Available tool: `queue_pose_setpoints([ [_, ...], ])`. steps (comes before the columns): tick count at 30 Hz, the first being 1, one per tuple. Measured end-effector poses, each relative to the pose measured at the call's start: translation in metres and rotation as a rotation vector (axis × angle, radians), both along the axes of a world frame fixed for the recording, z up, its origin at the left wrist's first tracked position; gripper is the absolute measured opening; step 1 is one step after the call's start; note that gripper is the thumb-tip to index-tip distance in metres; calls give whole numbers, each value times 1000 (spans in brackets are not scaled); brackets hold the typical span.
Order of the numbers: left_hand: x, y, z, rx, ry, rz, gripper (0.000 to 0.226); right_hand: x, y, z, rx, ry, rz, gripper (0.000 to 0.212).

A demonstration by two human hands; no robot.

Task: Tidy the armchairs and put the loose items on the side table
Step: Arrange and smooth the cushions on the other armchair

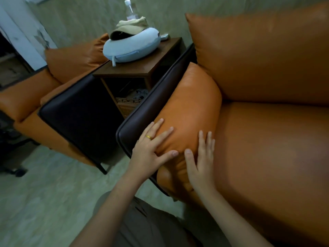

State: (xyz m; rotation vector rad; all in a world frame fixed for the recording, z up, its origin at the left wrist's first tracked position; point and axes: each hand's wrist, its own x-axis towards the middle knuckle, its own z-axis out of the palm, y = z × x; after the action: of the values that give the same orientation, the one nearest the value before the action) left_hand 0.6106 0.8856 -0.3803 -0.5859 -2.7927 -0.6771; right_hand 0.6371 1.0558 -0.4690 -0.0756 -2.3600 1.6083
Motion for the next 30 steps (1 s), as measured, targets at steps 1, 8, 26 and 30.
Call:
queue_pose_setpoints([
  [1, -1, -1, -5, 54, 26, -3, 70, 4, -5, -6, -21, 4, -18, 74],
  [8, -2, 6, -24, 160, 112, -18, 81, 12, -28, -35, -71, 117, -195, 79],
  [26, -102, 60, -36, 250, 88, -4, 71, -97, 15, -41, -34, 174, -223, 76],
  [30, -89, 46, -15, 96, 38, -37, 74, -76, 16, -35, -13, 126, -148, 79],
])
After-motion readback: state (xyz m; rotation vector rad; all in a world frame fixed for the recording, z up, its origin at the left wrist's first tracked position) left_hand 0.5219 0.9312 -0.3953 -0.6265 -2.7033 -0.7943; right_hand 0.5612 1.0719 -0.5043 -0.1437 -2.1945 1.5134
